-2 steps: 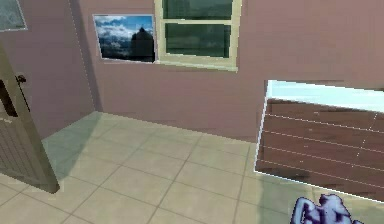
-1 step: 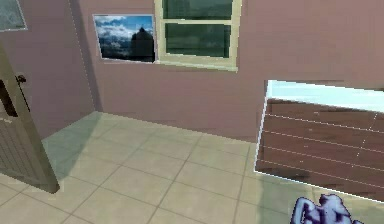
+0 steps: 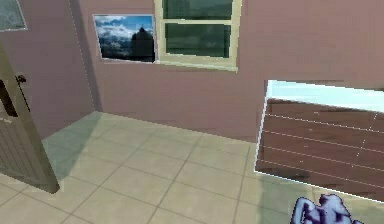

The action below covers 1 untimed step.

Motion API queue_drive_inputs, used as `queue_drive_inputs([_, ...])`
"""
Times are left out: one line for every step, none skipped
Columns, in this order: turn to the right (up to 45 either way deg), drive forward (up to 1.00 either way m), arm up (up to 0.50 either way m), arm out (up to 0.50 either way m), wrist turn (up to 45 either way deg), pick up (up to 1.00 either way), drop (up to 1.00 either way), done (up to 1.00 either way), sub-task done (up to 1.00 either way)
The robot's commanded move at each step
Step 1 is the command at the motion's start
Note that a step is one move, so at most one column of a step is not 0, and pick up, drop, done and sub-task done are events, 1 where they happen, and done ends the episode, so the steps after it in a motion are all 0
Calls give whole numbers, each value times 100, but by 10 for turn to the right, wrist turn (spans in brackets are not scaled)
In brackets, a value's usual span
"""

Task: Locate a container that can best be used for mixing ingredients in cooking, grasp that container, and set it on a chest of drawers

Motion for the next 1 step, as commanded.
queue_drive_inputs([0,0,-30,0,0,0,0,0,0])
